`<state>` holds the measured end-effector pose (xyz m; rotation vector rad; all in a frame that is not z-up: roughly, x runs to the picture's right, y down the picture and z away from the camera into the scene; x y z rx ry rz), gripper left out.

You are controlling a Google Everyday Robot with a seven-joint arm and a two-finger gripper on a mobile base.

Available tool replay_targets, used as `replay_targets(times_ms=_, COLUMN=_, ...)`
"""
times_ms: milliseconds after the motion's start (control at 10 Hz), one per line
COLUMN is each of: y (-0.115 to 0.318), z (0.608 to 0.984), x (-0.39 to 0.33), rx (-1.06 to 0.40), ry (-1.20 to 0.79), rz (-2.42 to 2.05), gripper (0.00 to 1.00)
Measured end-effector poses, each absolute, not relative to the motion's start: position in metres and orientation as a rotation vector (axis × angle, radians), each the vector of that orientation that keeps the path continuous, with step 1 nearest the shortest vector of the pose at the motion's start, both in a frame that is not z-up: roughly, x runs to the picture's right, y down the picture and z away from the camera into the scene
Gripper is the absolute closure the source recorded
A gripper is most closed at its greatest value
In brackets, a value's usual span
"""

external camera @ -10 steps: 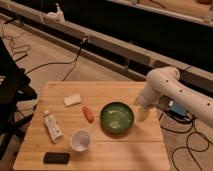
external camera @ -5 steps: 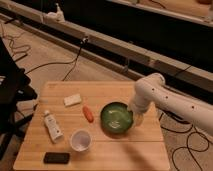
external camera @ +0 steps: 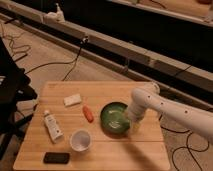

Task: Pick up the ceramic bowl

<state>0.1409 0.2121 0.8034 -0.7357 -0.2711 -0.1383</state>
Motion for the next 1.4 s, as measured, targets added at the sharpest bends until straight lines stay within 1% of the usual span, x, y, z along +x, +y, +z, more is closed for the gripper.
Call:
replay_targets(times_ms=200, y=0.222, z=0.81, x=0.138, rx=-0.753, ry=-0.293, rz=-0.121, gripper=0.35)
replay_targets(times_ms=300, y=0.223, z=0.812, x=0.136, rx=-0.755, ry=-0.304, rz=-0.107, gripper=0.38)
replay_targets(times_ms=400, y=0.221, z=0.816, x=0.131, rx=-0.75, ry=-0.33, rz=-0.078, gripper=0.51)
replay_targets(times_ms=500, y=0.22, z=0.817, x=0.128, rx=-0.745, ry=-0.343, rz=-0.065, gripper=0.59)
replay_targets(times_ms=700, y=0.214, z=0.822, x=0.125, rx=-0.727, ry=-0.361, rz=-0.033, gripper=0.82)
replay_targets(times_ms=900, y=0.212, z=0.823, x=0.125, rx=-0.718, ry=-0.365, rz=-0.007, gripper=0.97)
replay_targets(times_ms=1000, y=0.21, z=0.824, x=0.125, rx=-0.71, ry=-0.37, rz=0.01, gripper=1.0)
replay_targets(times_ms=1100, y=0.205, z=0.823, x=0.124, rx=-0.698, ry=-0.378, rz=0.026, gripper=1.0)
replay_targets(times_ms=1300, y=0.181, z=0.811, x=0.12, rx=-0.647, ry=-0.417, rz=0.073, gripper=1.0)
replay_targets(times_ms=1400, y=0.159, z=0.798, x=0.116, rx=-0.599, ry=-0.456, rz=0.094, gripper=1.0)
